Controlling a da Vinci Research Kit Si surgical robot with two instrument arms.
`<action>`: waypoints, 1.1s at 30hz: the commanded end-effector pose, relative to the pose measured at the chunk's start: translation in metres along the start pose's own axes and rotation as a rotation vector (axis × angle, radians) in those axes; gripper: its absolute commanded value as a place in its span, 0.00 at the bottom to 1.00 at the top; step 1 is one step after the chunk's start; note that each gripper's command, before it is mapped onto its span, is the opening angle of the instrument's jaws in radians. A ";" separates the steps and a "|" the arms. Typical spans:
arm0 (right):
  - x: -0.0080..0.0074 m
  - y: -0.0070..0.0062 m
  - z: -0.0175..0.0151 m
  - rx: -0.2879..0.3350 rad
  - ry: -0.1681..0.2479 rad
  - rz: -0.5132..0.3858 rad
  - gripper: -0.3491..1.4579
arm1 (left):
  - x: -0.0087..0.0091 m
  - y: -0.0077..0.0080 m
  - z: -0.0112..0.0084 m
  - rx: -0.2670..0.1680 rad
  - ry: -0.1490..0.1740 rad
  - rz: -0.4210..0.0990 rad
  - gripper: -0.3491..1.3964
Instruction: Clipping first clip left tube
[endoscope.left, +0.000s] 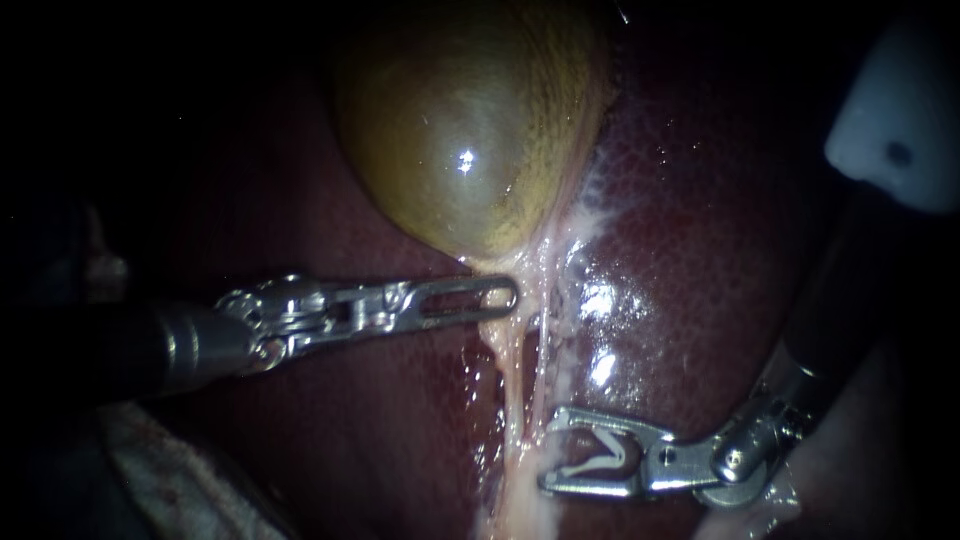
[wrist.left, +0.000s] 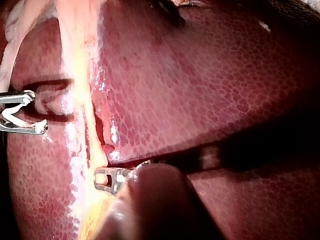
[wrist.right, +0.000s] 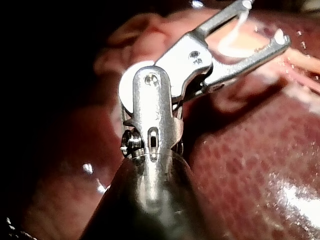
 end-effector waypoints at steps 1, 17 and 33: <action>0.0000 0.0000 0.0000 0.000 0.000 0.000 0.45 | 0.0000 0.0001 0.0000 0.000 0.000 0.000 0.00; 0.0000 0.0002 0.0000 0.000 -0.001 -0.001 0.45 | -0.0008 0.0021 -0.0010 -0.008 -0.013 -0.008 0.00; -0.0005 0.0010 0.0001 -0.001 -0.003 -0.006 0.46 | -0.0003 0.0057 -0.0040 -0.010 -0.056 -0.025 0.00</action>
